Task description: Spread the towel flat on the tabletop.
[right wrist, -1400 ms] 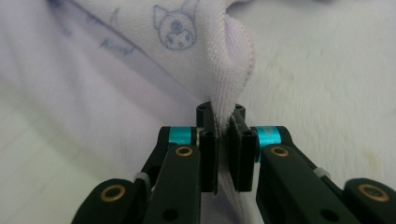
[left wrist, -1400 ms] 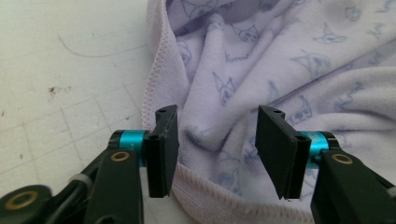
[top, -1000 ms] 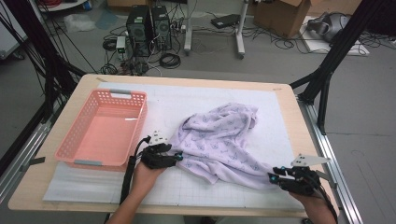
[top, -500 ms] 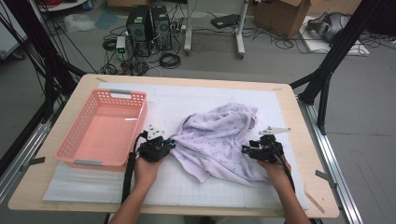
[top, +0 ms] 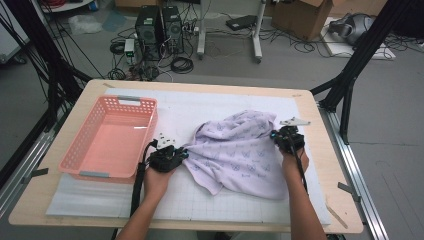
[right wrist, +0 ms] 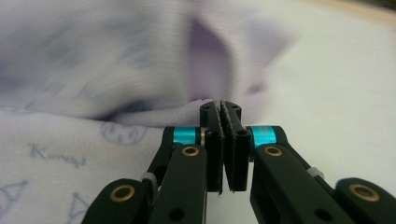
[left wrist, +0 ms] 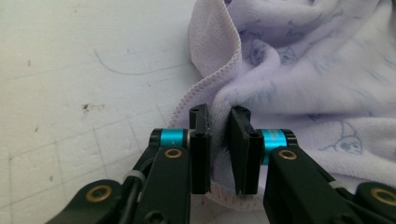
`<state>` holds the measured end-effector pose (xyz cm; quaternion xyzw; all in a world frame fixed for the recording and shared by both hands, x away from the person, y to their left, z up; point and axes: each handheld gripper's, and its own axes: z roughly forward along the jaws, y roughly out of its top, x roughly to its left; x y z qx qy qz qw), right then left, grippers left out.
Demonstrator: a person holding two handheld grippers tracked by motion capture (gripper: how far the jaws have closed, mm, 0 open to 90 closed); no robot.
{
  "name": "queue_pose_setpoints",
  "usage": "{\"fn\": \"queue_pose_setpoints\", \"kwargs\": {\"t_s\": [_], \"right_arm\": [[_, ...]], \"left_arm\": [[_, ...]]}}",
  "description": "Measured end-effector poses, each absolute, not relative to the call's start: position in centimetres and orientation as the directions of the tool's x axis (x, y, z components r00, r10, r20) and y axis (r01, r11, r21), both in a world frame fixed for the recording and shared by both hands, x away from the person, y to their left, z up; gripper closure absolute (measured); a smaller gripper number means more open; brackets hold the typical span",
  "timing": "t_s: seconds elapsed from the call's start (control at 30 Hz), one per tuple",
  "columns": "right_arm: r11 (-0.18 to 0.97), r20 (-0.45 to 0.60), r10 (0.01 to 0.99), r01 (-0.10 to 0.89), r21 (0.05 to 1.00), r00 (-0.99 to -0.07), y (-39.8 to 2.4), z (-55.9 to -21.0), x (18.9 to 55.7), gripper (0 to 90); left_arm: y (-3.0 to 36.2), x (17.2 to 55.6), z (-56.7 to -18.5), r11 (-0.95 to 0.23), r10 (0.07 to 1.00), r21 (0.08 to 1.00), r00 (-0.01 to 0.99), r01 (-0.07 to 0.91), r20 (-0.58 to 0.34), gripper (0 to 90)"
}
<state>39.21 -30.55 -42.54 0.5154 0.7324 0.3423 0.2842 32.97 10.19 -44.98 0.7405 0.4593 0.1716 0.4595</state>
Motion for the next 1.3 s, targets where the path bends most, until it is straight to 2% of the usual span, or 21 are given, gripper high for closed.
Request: {"fn": "queue_pose_setpoints", "kwargs": {"t_s": [0.07,0.13,0.2,0.3,0.4,0.43,0.47,0.53,0.63,0.7,0.83,1.2,1.23,1.3], "right_arm": [[0.162,-0.047,0.975,0.543,0.824,-0.219,-31.4,-42.2,39.5,88.1],[0.134,-0.046,0.983,0.527,0.839,-0.178,-31.6,-42.0,39.5,87.1],[0.144,-0.051,0.981,0.523,0.840,-0.189,-31.4,-41.8,39.4,82.2],[0.160,-0.045,0.973,0.523,0.837,-0.225,-31.3,-41.6,38.8,71.4],[0.155,-0.019,0.964,0.504,0.850,-0.263,-31.6,-41.3,37.5,63.4],[0.159,-0.007,0.960,0.524,0.836,-0.280,-31.7,-41.3,37.1,61.9],[0.186,-0.023,0.957,0.550,0.814,-0.289,-31.7,-41.3,36.8,61.8],[0.219,-0.049,0.949,0.537,0.815,-0.313,-31.6,-41.4,35.5,61.7],[0.249,-0.049,0.931,0.533,0.808,-0.361,-31.7,-41.7,33.8,59.3],[0.270,-0.016,0.907,0.552,0.789,-0.420,-31.7,-42.1,33.0,53.2],[0.341,-0.036,0.869,0.543,0.767,-0.494,-31.5,-42.9,31.0,52.6],[0.329,0.024,0.847,0.560,0.760,-0.530,-31.8,-43.9,28.5,48.3],[0.326,0.030,0.849,0.567,0.757,-0.528,-31.8,-44.0,28.5,48.1],[0.323,0.045,0.846,0.578,0.750,-0.531,-31.8,-44.3,28.6,47.5]], "left_arm": [[10.1,32.9,-44.9,-0.150,0.824,0.845,0.538,0.513,-0.180,65.6],[9.9,32.7,-44.8,-0.154,0.801,0.845,0.565,0.511,-0.195,55.7],[9.6,32.3,-44.6,-0.181,0.782,0.844,0.594,0.504,-0.187,46.8],[9.3,31.5,-44.1,-0.207,0.762,0.846,0.623,0.492,-0.176,41.4],[9.6,30.7,-43.6,-0.202,0.752,0.851,0.633,0.485,-0.182,39.4],[9.7,30.5,-43.4,-0.207,0.746,0.851,0.641,0.482,-0.182,39.4],[9.8,30.2,-43.3,-0.215,0.741,0.850,0.647,0.480,-0.178,39.4],[10.1,29.6,-43.0,-0.226,0.732,0.851,0.659,0.475,-0.173,39.3],[10.4,28.5,-42.5,-0.258,0.713,0.852,0.685,0.455,-0.150,39.6],[10.3,27.8,-42.4,-0.285,0.686,0.852,0.714,0.440,-0.139,40.0],[9.5,27.2,-42.7,-0.311,0.663,0.847,0.737,0.430,-0.131,40.1],[4.0,27.9,-44.9,-0.435,0.597,0.793,0.796,0.426,-0.100,34.8],[3.6,27.9,-45.0,-0.441,0.585,0.789,0.803,0.427,-0.108,37.0],[3.1,27.5,-45.1,-0.469,0.590,0.790,0.805,0.395,-0.052,38.0]]}}
